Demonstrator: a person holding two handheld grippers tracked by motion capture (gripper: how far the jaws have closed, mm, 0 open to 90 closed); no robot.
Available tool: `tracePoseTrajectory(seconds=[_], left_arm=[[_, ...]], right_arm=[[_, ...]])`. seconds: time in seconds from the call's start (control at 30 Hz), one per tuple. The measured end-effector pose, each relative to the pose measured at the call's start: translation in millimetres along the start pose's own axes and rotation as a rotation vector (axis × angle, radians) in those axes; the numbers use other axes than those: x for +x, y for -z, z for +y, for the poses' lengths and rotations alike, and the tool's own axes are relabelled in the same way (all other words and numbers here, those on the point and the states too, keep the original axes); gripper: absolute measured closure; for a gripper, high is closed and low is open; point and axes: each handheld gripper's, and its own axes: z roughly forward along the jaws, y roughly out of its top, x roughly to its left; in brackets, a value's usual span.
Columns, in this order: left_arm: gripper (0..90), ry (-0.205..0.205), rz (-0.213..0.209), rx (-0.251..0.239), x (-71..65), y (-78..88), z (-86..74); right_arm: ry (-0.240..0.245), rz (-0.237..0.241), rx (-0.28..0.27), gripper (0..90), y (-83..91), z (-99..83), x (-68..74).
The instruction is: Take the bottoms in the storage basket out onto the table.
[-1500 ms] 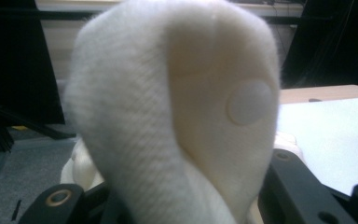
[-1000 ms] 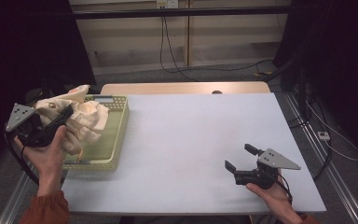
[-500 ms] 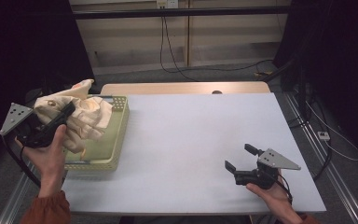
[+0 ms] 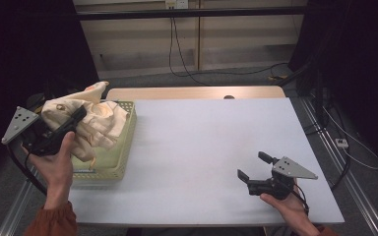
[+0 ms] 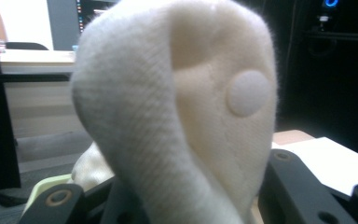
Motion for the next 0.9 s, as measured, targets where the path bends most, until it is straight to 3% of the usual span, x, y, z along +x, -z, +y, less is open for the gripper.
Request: tracePoseTrajectory(seconds=[0.9], left_arm=[[66.9,-0.02,-0.083,0.024,-30.3,-10.2,8.0]], right_arm=[[-0.005,0.003,0.0,3.9,-0.4,-0.2,0.4]])
